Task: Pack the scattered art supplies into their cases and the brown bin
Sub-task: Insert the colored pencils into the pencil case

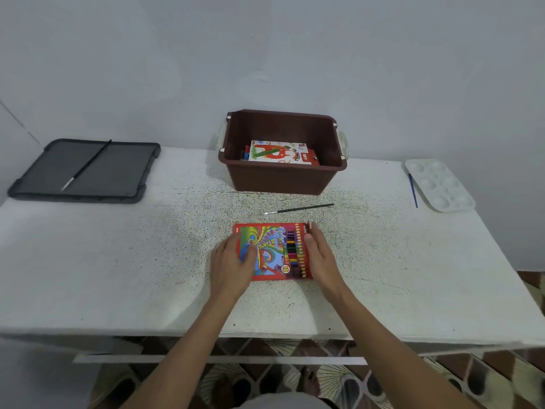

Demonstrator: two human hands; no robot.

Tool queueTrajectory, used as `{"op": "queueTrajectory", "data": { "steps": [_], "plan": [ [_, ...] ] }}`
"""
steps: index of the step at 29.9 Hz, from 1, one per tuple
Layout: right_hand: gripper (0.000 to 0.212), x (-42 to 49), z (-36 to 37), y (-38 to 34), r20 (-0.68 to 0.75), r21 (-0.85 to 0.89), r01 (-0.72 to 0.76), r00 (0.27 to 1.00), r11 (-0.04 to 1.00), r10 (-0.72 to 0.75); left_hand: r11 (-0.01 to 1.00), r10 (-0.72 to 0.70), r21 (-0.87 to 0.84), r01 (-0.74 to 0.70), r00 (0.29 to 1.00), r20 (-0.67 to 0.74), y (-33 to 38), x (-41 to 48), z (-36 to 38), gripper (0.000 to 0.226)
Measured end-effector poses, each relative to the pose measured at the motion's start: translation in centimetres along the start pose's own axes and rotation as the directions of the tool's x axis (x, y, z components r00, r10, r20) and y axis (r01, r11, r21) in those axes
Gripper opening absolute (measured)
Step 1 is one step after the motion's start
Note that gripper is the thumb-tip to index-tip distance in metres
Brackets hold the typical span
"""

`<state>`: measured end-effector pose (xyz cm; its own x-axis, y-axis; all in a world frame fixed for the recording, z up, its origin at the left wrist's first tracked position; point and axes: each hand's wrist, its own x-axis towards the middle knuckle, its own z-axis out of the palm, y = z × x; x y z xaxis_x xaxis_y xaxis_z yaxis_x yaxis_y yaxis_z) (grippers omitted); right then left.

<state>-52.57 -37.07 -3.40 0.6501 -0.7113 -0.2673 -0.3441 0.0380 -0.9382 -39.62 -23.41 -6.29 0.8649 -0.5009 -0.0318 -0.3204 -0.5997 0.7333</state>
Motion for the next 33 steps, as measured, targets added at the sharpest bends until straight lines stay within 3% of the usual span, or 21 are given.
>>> {"op": "queueTrajectory", "data": {
  "steps": [5,10,15,18,24,28,33],
  "plan": [
    [0.051,-0.2,0.5,0.2,0.068,0.088,-0.046,0.997,0.995,0.040,0.991,-0.055,-0.124,0.058,0.998,0.030,0.9,0.6,-0.4,0.061],
    [0.054,-0.6,-0.8,-1.4,0.074,0.059,-0.066,0.995,0.996,0.062,0.965,-0.080,-0.244,0.091,0.995,0.054,3.3,1.0,-2.1,0.045],
    [0.057,-0.7,-2.4,-4.3,0.037,0.027,-0.001,0.999,1.000,0.000,0.975,0.027,-0.222,-0.005,0.995,0.097,6.7,1.9,-4.7,0.042],
    [0.044,-0.9,-3.3,-7.9,0.027,0.061,0.048,0.998,0.997,-0.049,0.977,0.105,-0.194,-0.085,0.990,0.096,8.9,2.7,-6.8,0.042],
    [0.048,1.4,-5.2,-14.5,-0.035,0.153,0.214,0.977,0.965,-0.211,0.934,0.165,-0.316,-0.167,0.986,-0.032,13.3,5.7,-10.1,0.020],
    [0.055,5.4,-5.3,-17.7,-0.074,0.119,0.297,0.954,0.948,-0.290,0.927,0.224,-0.286,-0.244,0.969,-0.101,15.2,9.4,-10.0,0.021],
    [0.053,10.9,-4.8,-20.4,-0.080,0.079,0.273,0.960,0.959,-0.267,0.913,0.322,-0.225,-0.341,0.939,-0.118,16.1,15.1,-8.2,0.039]
  ]
}}
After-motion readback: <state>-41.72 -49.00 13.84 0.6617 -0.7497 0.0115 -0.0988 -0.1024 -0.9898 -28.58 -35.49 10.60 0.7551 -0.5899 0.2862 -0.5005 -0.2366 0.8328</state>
